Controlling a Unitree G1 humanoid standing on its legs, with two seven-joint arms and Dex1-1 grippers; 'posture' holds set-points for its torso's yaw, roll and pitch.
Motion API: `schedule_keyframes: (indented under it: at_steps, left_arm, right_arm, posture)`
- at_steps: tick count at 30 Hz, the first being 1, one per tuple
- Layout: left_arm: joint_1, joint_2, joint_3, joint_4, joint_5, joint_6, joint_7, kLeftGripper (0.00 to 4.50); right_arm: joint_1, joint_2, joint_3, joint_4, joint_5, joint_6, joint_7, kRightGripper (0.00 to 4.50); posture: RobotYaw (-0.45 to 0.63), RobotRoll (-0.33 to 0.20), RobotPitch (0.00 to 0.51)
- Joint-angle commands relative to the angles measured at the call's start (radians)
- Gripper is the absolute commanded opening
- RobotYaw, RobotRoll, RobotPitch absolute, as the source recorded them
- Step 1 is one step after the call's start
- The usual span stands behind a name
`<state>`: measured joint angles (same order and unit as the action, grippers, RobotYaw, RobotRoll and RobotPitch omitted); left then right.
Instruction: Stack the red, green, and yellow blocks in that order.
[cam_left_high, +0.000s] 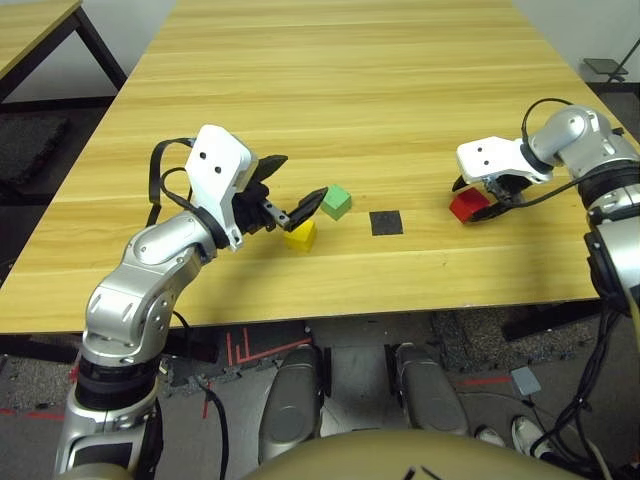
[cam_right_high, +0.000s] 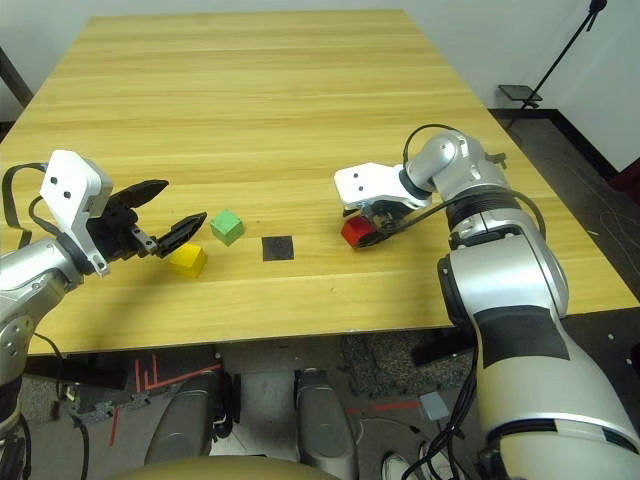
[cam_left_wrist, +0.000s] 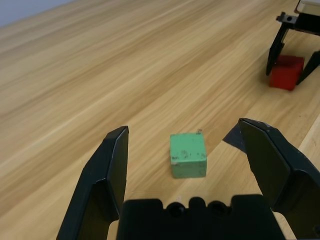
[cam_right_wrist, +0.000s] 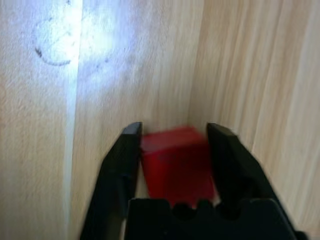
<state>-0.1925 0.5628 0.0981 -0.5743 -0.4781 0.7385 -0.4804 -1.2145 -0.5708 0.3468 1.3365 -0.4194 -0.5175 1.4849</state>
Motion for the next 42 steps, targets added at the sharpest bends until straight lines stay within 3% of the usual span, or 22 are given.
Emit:
schedule_keyframes:
  at_steps: [1, 4, 8, 15, 19, 28, 42]
  left_arm:
    - [0.004, -0.004, -0.004, -0.020, -0.003, 0.012, 0.012, 4.50]
    - [-0.005, -0.008, -0.019, -0.018, -0.002, 0.011, 0.019, 4.50]
    - [-0.039, -0.025, -0.053, -0.003, 0.001, 0.012, 0.025, 4.50]
    - [-0.110, -0.090, -0.128, 0.046, 0.029, 0.006, 0.056, 4.50]
    - [-0.128, -0.104, -0.141, 0.061, 0.044, 0.008, 0.067, 4.50]
    - [-0.147, -0.130, -0.137, 0.050, 0.059, 0.028, 0.102, 4.50]
    - [-0.113, -0.128, -0.106, -0.001, 0.054, 0.065, 0.136, 4.50]
  right_arm:
    - [-0.023, 0.012, -0.027, 0.004, 0.033, 0.036, 0.072, 2.04]
    - [-0.054, 0.044, -0.054, -0.003, 0.122, 0.111, 0.128, 2.04]
    - [-0.068, 0.090, -0.005, -0.063, 0.204, 0.234, 0.130, 2.04]
    - [0.111, 0.089, 0.166, -0.717, 0.166, 0.783, 0.130, 2.04]
    - [0.176, 0.079, 0.206, -0.914, 0.141, 0.956, 0.129, 2.04]
    - [0.183, 0.142, 0.217, -0.910, 0.153, 1.007, 0.047, 2.04]
    - [0.150, 0.231, 0.224, -0.776, 0.153, 0.939, -0.055, 2.04]
  posture:
    - [0.50, -0.232, 0.117]
    - [0.49, -0.242, 0.106]
    - [0.47, -0.252, 0.096]
    - [0.46, -0.271, 0.096]
    - [0.47, -0.285, 0.096]
    - [0.51, -0.294, 0.108]
    - [0.55, -0.298, 0.120]
